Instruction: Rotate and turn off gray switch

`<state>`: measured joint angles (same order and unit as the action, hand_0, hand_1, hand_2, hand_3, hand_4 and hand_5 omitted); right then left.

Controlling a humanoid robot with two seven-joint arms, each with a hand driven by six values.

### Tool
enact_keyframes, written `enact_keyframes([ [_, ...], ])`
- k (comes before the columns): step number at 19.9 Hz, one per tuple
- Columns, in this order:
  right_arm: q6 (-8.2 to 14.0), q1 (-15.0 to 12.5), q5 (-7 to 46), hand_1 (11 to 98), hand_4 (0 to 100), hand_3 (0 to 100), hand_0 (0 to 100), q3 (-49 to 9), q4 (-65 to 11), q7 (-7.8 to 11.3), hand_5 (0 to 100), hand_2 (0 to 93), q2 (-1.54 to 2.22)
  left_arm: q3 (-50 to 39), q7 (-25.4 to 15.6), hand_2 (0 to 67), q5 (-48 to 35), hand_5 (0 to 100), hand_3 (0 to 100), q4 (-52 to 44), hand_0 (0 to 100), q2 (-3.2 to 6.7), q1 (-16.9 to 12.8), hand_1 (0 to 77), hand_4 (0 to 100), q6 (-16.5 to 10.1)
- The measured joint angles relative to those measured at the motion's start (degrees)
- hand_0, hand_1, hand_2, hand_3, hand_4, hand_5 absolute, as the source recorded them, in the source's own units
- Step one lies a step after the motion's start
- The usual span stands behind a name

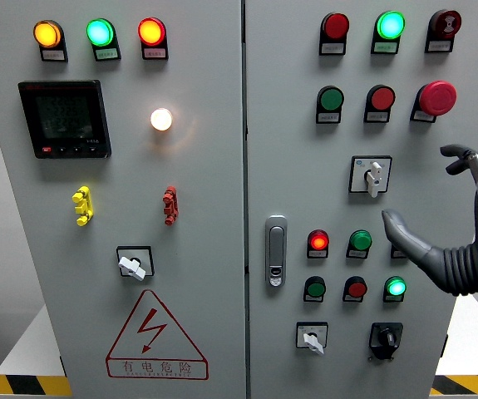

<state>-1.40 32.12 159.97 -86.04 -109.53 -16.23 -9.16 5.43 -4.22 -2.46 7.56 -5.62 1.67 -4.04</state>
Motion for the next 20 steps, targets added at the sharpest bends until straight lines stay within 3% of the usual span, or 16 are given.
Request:
enact_keyframes([
  [7, 0.17, -3.08, 0.41, 42.5, 12, 19, 0, 0.43, -3.28, 1.04, 23, 18.4, 0.09, 0.00, 0.00, 13.2, 0.00, 11, 19, 0.00, 88, 0.00, 0.00, 0.0, 8, 0.00],
  [13, 0.27, -4.53, 1.21, 42.9, 12, 16, 0, 0.18, -5.55, 1.31, 19, 15.6, 0.02, 0.00, 0.00, 13.2, 0.00, 11, 19, 0.00, 88, 0.00, 0.00, 0.0, 8, 0.00],
  [20, 2.32, -5.54, 1.31, 42.9, 11, 16, 0, 0.13, -5.88, 2.67, 18, 14.3, 0.06, 0.02, 0.00, 13.2, 0.00, 11, 19, 0.00, 88, 0.00, -0.01, 0.0, 8, 0.00],
])
